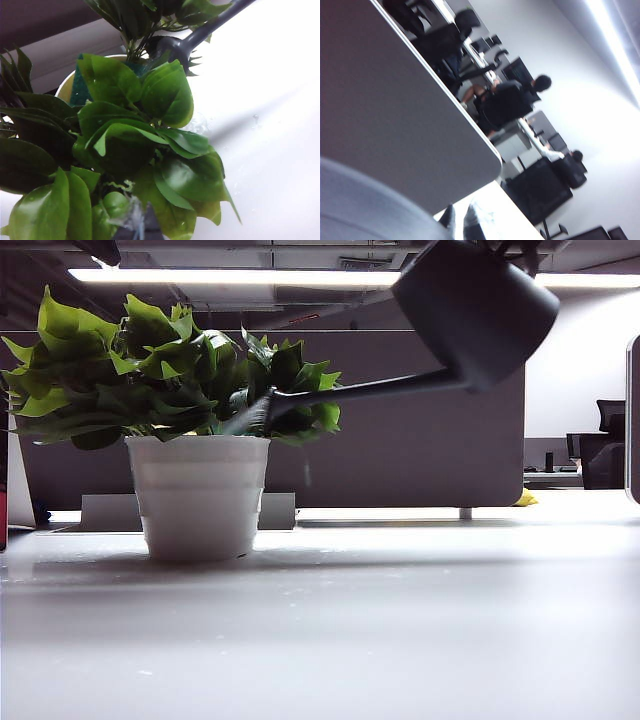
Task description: Pick up the watering can from the table, water the potted plant, and put the can back.
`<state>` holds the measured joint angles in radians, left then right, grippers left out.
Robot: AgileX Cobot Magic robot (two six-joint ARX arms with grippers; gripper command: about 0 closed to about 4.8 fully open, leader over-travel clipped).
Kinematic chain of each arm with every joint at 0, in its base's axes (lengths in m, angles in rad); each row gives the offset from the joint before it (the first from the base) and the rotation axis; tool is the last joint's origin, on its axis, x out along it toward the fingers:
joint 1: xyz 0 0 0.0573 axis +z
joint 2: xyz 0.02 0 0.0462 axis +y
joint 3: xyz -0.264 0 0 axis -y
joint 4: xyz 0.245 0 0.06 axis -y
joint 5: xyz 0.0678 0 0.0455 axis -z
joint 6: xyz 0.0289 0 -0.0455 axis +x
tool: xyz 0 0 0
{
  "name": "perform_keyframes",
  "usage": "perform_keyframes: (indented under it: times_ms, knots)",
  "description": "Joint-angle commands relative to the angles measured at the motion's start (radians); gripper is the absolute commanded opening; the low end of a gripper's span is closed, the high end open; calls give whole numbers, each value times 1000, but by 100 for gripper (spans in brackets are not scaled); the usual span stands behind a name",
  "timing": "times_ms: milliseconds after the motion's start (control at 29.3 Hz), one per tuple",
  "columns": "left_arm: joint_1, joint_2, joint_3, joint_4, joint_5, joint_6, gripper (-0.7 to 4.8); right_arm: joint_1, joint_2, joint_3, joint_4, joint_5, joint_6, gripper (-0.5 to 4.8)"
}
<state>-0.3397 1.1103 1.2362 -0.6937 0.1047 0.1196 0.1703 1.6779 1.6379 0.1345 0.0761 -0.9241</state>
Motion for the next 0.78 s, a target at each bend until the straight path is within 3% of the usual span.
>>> perform_keyframes:
  times_ms: [34, 784]
  knots:
    - [-1, -3, 3, 4, 0, 4, -6, 13, -18, 21, 109, 2, -2, -5]
    - [-1, -5, 4, -16, -60, 4, -6, 14, -18, 26, 132, 4, -49, -5]
